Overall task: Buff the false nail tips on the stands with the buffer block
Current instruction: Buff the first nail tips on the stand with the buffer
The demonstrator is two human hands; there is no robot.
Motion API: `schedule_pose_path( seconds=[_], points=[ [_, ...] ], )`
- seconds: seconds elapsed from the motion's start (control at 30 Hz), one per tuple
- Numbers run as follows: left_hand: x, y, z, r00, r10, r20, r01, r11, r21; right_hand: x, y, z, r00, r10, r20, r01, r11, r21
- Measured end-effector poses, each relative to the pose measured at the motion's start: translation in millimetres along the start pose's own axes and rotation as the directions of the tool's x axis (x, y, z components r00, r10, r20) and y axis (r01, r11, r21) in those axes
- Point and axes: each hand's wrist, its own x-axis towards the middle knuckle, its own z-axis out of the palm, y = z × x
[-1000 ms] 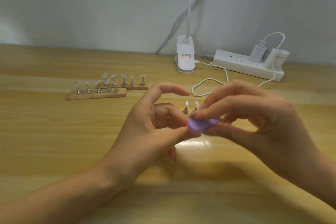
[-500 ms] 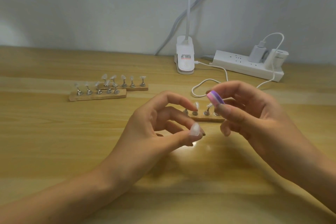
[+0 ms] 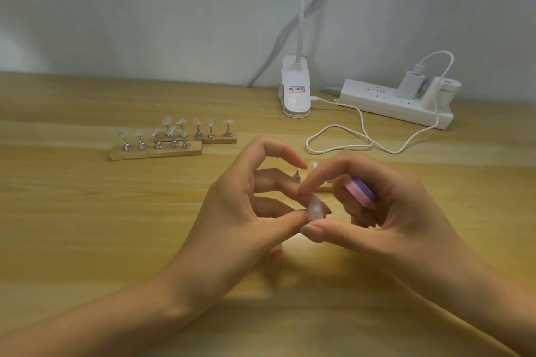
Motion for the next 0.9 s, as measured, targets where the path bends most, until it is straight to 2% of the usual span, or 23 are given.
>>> schedule_pose_path(
  seconds=[0.27,0.43,0.6,0.73,0.9],
  points=[
    [-1.4,-2.3,1.1,1.000,0.010,-0.008,-0.010,0.999,-0.030,-2.4,3.5,2.6,0.997,-0.015,-0.078,0.025,0.991,0.130],
    [-1.3,-3.1,0.7,1.000,0.016,0.011,-0.014,0.995,-0.103,-4.1,8.2,3.7,0.997,-0.008,-0.075,0.023,0.980,0.200],
    [0.1,-4.0,-2.2,0.991,-0.056,0.119,0.086,0.960,-0.268,-6.1,11.2,-1.4,0.995,-0.038,-0.095,0.050,0.990,0.132],
    [4.0,-4.7,-5.3,0.983,-0.096,0.158,0.136,0.954,-0.267,-6.6,12.7,-5.3,0.993,-0.083,-0.080,0.084,0.996,0.003],
    [4.0,-6.7,-5.7,0.970,-0.156,0.184,0.204,0.938,-0.280,-4.8,13.4,-6.7,0.989,-0.139,-0.042,0.137,0.989,-0.055]
  ],
)
